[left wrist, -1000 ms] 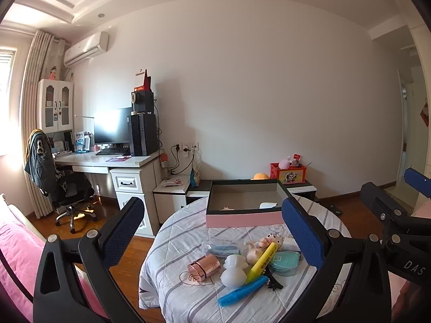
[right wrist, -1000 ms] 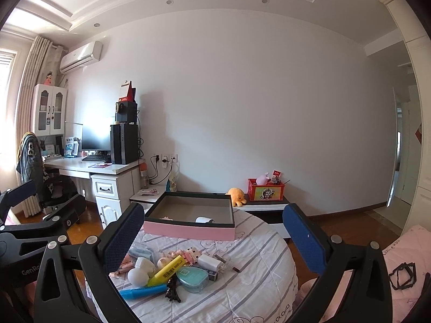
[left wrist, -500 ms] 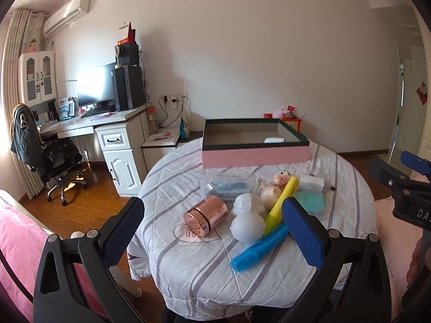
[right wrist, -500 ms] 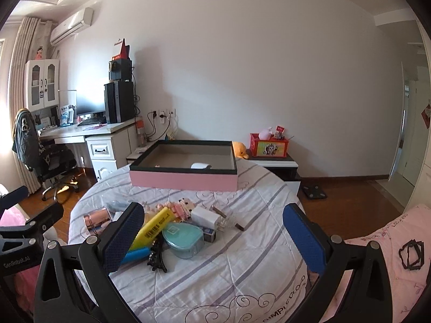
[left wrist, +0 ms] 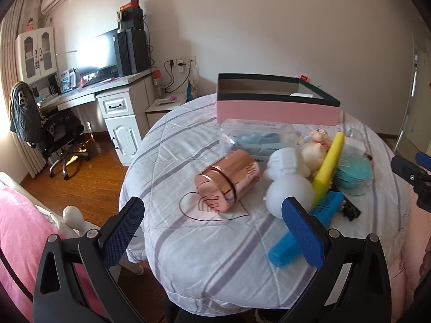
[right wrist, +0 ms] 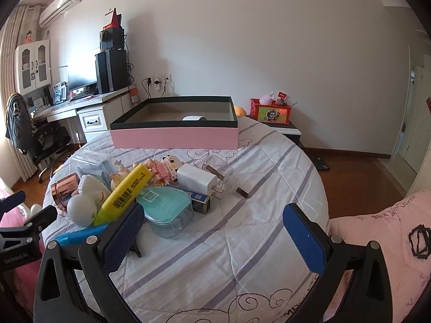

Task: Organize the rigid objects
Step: 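Grasp the rose-gold cup with the left tool while the right tool grasps the teal case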

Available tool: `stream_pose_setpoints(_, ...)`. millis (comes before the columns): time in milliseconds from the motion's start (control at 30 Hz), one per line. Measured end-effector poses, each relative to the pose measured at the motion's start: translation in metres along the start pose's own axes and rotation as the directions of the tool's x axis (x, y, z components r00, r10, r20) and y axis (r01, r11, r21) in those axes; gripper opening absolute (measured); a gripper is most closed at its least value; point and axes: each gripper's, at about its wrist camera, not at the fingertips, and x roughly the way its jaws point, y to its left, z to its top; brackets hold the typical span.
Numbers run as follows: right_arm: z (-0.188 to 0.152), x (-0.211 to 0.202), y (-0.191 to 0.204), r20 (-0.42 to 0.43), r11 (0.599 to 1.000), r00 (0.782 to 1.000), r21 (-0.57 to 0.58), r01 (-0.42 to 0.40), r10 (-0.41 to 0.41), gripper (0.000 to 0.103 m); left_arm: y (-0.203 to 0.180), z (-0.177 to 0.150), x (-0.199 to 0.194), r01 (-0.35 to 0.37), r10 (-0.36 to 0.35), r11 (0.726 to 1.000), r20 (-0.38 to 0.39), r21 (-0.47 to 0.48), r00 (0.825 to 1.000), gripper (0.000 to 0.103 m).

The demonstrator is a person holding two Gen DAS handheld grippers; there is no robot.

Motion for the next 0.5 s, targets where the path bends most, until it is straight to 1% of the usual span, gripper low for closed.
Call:
stream_pose_setpoints(33, 0.000, 0.004, 0.000, -0.007, 1.000, 1.000, 0.002, 0.000, 0.000, 0.103, 0.005, 0.001, 0.005, -0.011, 0.011, 1.000, -0.009, -0.004, 1.000, 0.103)
stream_pose_setpoints(167, 0.000, 0.017, 0.001, -0.034, 1.000, 0.999, -0.003, -0.003, 0.003, 0.103, 0.017, 0.007, 0.023, -0.014, 0.013, 1.000, -0.031, -0.022, 0.999, 0.103)
stream_pose_setpoints(300, -0.002, 0.033, 0.003, -0.067, 1.000, 0.998, -0.010, -0.005, 0.004, 0.103, 0.013, 0.015, 0.040, 0.002, -0.001, 1.000, -0.037, 0.021, 0.999, 0.103)
stream_pose_setpoints(367, -0.003, 0.041, 0.004, -0.084, 1.000, 0.996, -0.013, -0.005, 0.004, 0.103, 0.009, 0.017, 0.049, 0.022, -0.020, 0.999, -0.048, 0.036, 0.999, 0.103)
stream_pose_setpoints(500, 0.001, 0.051, 0.005, -0.096, 1.000, 0.995, -0.009, -0.016, 0.015, 0.103, 0.005, 0.024, 0.063, 0.031, -0.027, 0.998, -0.065, 0.058, 0.998, 0.103)
